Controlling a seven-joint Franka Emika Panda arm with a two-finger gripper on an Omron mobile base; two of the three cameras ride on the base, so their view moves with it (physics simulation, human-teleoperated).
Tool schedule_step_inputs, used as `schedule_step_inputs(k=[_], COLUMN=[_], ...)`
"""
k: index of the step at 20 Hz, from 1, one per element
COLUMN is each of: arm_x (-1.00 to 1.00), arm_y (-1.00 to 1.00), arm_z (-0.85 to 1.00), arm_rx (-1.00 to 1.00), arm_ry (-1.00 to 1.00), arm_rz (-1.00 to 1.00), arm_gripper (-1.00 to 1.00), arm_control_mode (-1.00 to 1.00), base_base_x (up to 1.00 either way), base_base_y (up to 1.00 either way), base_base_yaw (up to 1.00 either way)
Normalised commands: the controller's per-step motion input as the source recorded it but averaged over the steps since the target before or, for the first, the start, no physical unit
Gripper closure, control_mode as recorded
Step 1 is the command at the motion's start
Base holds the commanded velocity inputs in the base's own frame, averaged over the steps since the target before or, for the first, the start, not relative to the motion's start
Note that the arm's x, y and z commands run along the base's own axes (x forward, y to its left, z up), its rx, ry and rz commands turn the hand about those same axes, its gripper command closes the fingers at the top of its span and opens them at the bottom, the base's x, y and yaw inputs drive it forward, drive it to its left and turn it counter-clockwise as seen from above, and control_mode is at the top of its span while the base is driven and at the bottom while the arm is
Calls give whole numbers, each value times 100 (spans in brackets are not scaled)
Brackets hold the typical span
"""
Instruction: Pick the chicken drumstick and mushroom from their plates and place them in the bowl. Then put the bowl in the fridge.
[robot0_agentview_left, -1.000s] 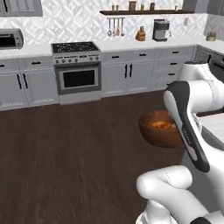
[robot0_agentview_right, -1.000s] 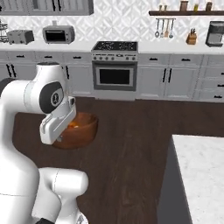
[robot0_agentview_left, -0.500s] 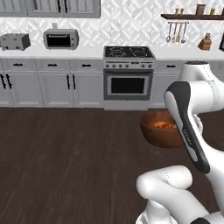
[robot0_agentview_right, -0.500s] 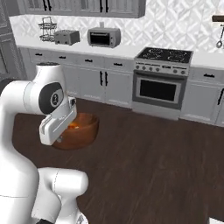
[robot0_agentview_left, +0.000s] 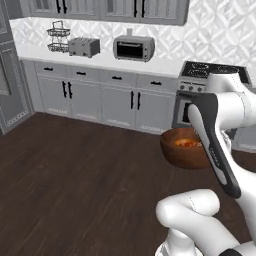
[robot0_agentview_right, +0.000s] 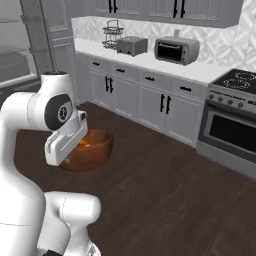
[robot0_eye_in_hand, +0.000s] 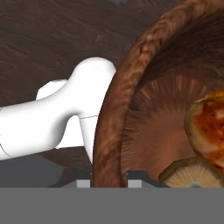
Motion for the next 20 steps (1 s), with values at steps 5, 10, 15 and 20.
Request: schedule_step_inputs(k=[5, 10, 15, 20], arm_x=[0, 0, 0, 0], arm_y=[0, 0, 0, 0], arm_z=[0, 0, 0, 0], arm_rx=[0, 0, 0, 0], arm_ry=[0, 0, 0, 0], arm_rz=[0, 0, 0, 0], arm_gripper=[100, 100, 100, 100], arm_control_mode=[100, 100, 100, 100], base_base_x=[100, 100, 100, 100], base_base_y=[-39, -31, -11, -6], base_base_yaw=[50, 54, 62, 66])
